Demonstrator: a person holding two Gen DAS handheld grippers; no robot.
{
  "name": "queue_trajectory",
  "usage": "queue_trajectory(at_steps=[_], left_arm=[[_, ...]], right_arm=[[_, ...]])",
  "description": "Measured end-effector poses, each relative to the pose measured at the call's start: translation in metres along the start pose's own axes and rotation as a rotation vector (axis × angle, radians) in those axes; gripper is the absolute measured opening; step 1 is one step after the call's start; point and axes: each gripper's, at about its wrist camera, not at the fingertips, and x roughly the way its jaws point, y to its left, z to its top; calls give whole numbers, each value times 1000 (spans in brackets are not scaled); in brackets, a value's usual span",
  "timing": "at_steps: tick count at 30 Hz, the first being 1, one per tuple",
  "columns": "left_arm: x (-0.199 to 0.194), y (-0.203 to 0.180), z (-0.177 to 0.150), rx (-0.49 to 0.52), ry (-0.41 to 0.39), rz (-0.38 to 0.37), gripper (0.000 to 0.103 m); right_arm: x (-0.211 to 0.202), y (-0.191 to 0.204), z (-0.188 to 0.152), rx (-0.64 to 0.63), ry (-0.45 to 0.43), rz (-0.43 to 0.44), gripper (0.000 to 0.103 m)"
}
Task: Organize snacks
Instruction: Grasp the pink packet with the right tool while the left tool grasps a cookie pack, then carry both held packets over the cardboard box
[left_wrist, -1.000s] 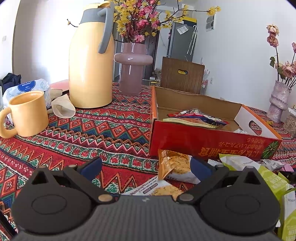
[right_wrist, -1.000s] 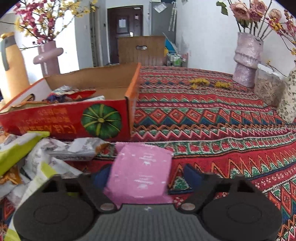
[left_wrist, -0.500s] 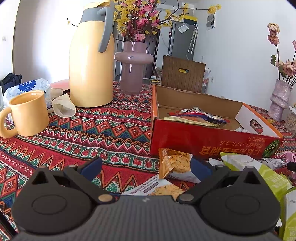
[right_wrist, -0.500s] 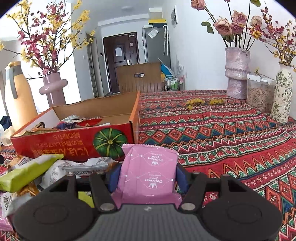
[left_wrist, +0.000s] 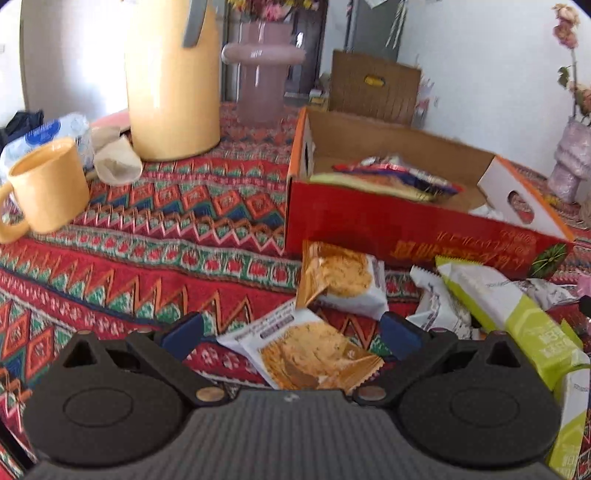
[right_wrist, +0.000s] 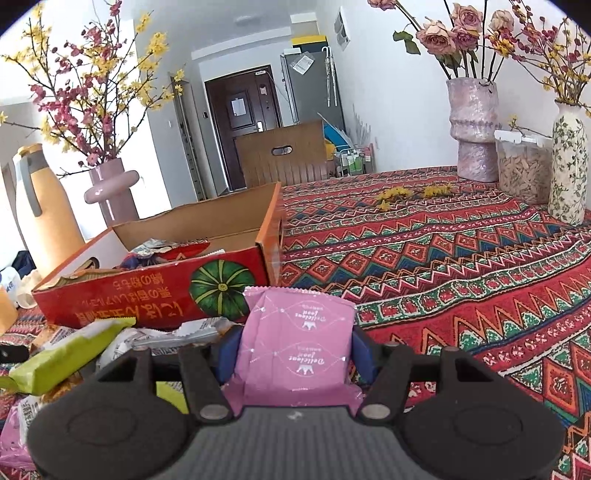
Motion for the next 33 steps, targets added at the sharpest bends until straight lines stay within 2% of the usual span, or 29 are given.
queue_trajectory(at_steps=[4,10,13,16,17,23,33], left_arm=[[6,-1,-2,-19,42,48,103],[5,3,-4,-34,70,87,91],[1,6,-5,-24,61,94,79],[-2,7,-7,-8,46,97,61],[-4,7,-8,0,37,100,48],[-13,14,-14,8,11,80,42],[-35,20,-16,9,-56,43,42]], right_arm=[[0,-2,0,12,3,20,61],[1,-4,0,24,3,37,61],[1,-4,0,26,1,41,61],[1,-4,1,26,1,44,61],[1,-4,1,26,1,44,61],[2,-2,1,22,8,49,61],[-6,2,-1,-7,-23,46,61]])
